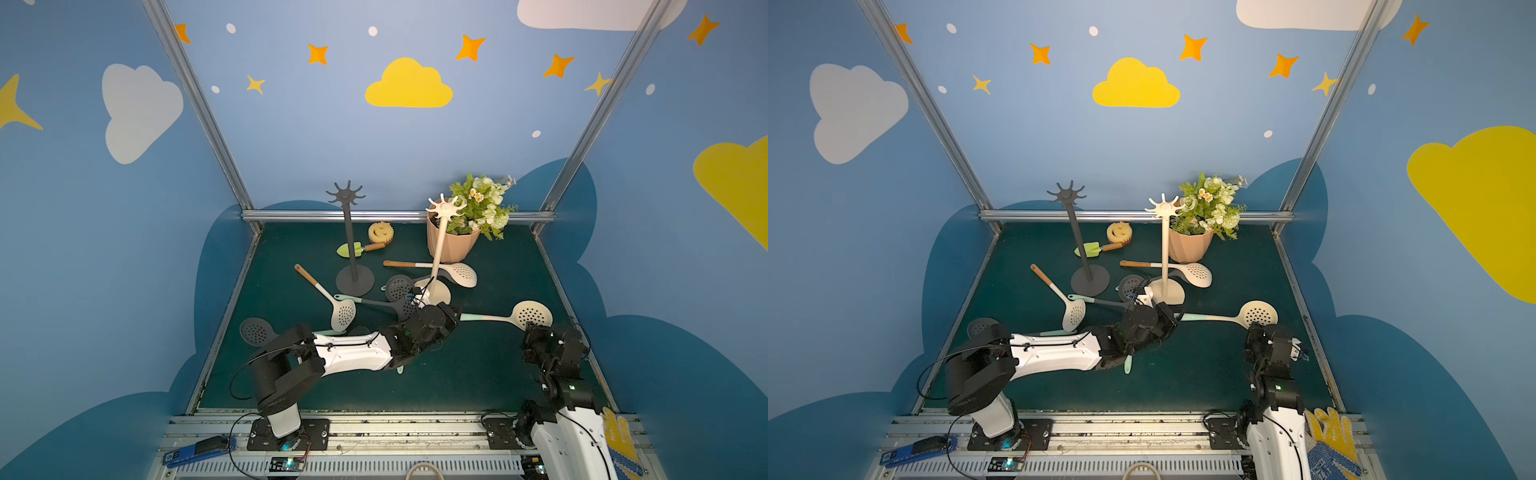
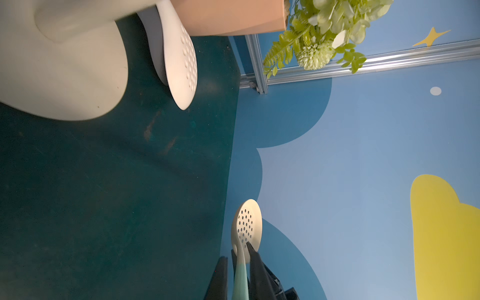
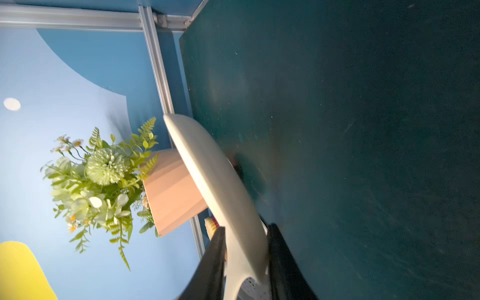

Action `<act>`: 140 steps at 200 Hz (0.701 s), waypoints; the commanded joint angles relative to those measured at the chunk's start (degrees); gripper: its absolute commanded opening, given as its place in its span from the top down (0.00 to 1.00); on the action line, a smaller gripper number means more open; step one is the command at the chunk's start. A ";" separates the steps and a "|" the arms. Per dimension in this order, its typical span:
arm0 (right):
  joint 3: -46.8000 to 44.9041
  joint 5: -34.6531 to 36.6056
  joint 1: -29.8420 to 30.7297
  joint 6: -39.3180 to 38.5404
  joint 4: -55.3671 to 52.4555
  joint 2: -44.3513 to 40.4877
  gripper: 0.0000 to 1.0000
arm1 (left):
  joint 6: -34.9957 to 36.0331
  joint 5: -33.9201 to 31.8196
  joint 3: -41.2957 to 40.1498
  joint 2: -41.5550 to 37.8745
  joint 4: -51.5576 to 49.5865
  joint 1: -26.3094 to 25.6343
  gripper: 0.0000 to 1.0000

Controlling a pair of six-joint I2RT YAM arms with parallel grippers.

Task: Hang the skimmer on the kitchen utensil rack
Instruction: Pick up the skimmer from the center of the board.

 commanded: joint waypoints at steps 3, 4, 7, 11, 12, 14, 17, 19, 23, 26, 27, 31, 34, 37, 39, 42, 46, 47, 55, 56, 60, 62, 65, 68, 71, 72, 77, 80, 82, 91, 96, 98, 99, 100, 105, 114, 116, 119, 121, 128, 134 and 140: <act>4.54 -5.36 0.43 -7.24 -3.15 0.16 0.62 | 6.75 0.93 -0.93 -4.44 -0.42 1.67 0.96; 4.75 -5.54 0.46 -7.35 -3.34 0.20 0.62 | 6.94 0.96 -0.98 -4.56 -0.51 1.76 0.97; 5.15 -6.04 0.65 -8.22 -3.97 0.35 0.60 | 7.55 0.98 -1.09 -5.13 -0.95 1.91 0.97; 5.82 -6.52 1.05 -9.14 -4.96 0.50 0.59 | 8.39 1.00 -1.23 -5.87 -1.71 2.22 0.97; 5.91 -6.65 1.12 -9.31 -5.17 0.50 0.58 | 8.59 0.99 -1.26 -6.07 -1.90 2.26 0.97; 6.16 -6.80 1.39 -9.66 -5.63 0.54 0.57 | 8.96 0.99 -1.35 -6.41 -2.22 2.40 0.97; 6.59 -6.98 1.78 -10.11 -6.27 0.58 0.56 | 9.45 1.03 -1.64 -7.01 -2.71 2.57 0.97; 6.79 -7.14 2.09 -10.41 -6.52 0.59 0.55 | 9.84 0.93 -1.82 -7.37 -3.00 2.74 0.97; 7.01 -7.37 2.75 -11.10 -6.80 0.59 0.53 | 10.51 0.90 -2.17 -8.22 -3.30 3.02 0.97; 7.11 -7.52 3.17 -11.65 -6.78 0.59 0.52 | 11.03 0.92 -2.52 -8.80 -3.48 3.26 0.97; 7.13 -7.55 3.37 -11.75 -6.83 0.54 0.51 | 11.23 0.91 -2.61 -8.98 -3.49 3.31 0.97; 7.30 -7.56 3.97 -12.63 -7.06 0.51 0.50 | 11.82 1.02 -3.00 -9.70 -3.65 3.77 0.97; 7.54 -7.51 4.34 -13.12 -7.27 0.48 0.49 | 12.32 1.11 -3.24 -10.20 -3.78 4.05 0.97; 7.74 -7.35 4.88 -13.53 -7.57 0.43 0.48 | 12.78 1.22 -3.57 -10.74 -4.04 4.36 0.97; 7.80 -7.26 5.13 -13.92 -7.64 0.42 0.46 | 13.02 1.31 -3.68 -11.09 -4.32 4.57 0.97; 7.95 -7.13 5.55 -14.51 -7.56 0.46 0.45 | 13.53 1.54 -3.85 -11.57 -4.71 4.89 0.97; 8.06 -7.14 6.12 -15.39 -7.07 0.50 0.43 | 14.05 1.88 -3.99 -12.14 -5.45 5.33 0.97; 8.13 -7.14 6.29 -15.78 -6.93 0.54 0.43 | 14.24 1.96 -4.00 -12.36 -5.62 5.44 0.97; 9.05 -6.89 7.10 -18.18 -7.46 0.96 0.41 | 15.73 2.69 -4.02 -13.52 -7.29 6.32 0.96; 9.24 -6.88 7.18 -18.49 -7.60 1.08 0.41 | 15.91 2.76 -3.97 -13.71 -7.50 6.37 0.97; 9.77 -6.84 7.55 -19.57 -7.86 1.38 0.40 | 16.82 3.22 -3.82 -14.23 -8.44 6.86 0.97; 10.05 -6.91 7.71 -20.20 -7.73 1.58 0.39 | 17.26 3.48 -3.70 -14.45 -8.87 7.08 0.97; 10.36 -7.22 8.06 -21.45 -7.24 1.81 0.39 | 17.90 3.93 -3.48 -14.77 -9.72 7.43 0.97; 10.73 -7.77 8.28 -22.94 -6.70 2.22 0.39 | 18.64 4.37 -3.25 -14.96 -10.66 7.95 0.97; 11.07 -8.15 8.47 -24.46 -6.46 2.59 0.39 | 19.51 5.24 -3.01 -15.25 -11.76 8.33 0.97; 11.31 -8.22 8.57 -24.97 -6.49 2.73 0.39 | 19.73 5.53 -2.94 -15.33 -12.07 8.48 0.97; 12.20 -8.45 9.14 -26.88 -6.74 3.32 0.39 | 20.99 6.55 -2.55 -15.90 -13.51 9.09 0.96; 12.60 -8.58 9.55 -28.06 -6.62 3.71 0.39 | 21.68 7.25 -2.48 -16.29 -14.26 9.57 0.97; 12.82 -8.84 9.79 -29.02 -6.26 3.96 0.39 | 22.10 7.58 -2.51 -16.57 -14.72 9.85 0.97; 13.59 -11.31 10.93 -34.78 -2.90 5.36 0.38 | 24.86 9.92 -2.49 -17.43 -15.85 11.24 0.96; 14.62 -12.09 11.49 -37.95 -2.74 6.21 0.38 | 26.29 11.64 -2.30 -18.07 -16.87 12.26 0.96; 15.06 -12.09 11.79 -38.95 -3.16 6.65 0.37 | 26.64 12.28 -2.22 -18.24 -17.43 12.70 0.96; 15.37 -12.12 11.94 -39.42 -3.34 6.87 0.37 | 26.81 12.61 -2.15 -18.40 -17.67 12.81 0.95; 15.61 -12.13 12.10 -39.92 -3.48 7.11 0.37 | 26.99 12.99 -2.07 -18.48 -17.97 13.00 0.95; 16.91 -12.34 12.79 -42.83 -3.74 8.10 0.38 | 28.09 14.89 -1.72 -18.93 -19.17 14.19 0.95; 18.57 -13.13 14.20 -48.96 -3.19 9.58 0.38 | 30.39 18.92 -0.80 -19.35 -21.25 16.41 0.95; 19.39 -13.08 14.46 -49.98 -3.23 9.76 0.38 | 30.65 19.68 -0.49 -19.51 -22.11 16.90 0.95; 19.89 -12.89 15.02 -51.39 -3.26 10.09 0.38 | 30.96 20.51 -0.04 -19.71 -23.16 17.70 0.95; 20.20 -12.80 15.37 -52.33 -3.09 10.26 0.38 | 31.25 21.11 0.23 -19.84 -24.28 18.10 0.95; 20.67 -14.04 16.25 -56.26 -1.06 10.41 0.38 | 32.98 22.89 0.80 -20.41 -26.04 19.48 0.96; 20.47 -16.01 17.35 -60.05 1.31 10.41 0.38 | 35.01 25.43 1.19 -20.66 -26.72 20.59 0.96; 20.29 -16.65 18.26 -62.41 2.80 10.43 0.37 | 36.42 27.26 1.75 -20.96 -27.82 21.68 0.96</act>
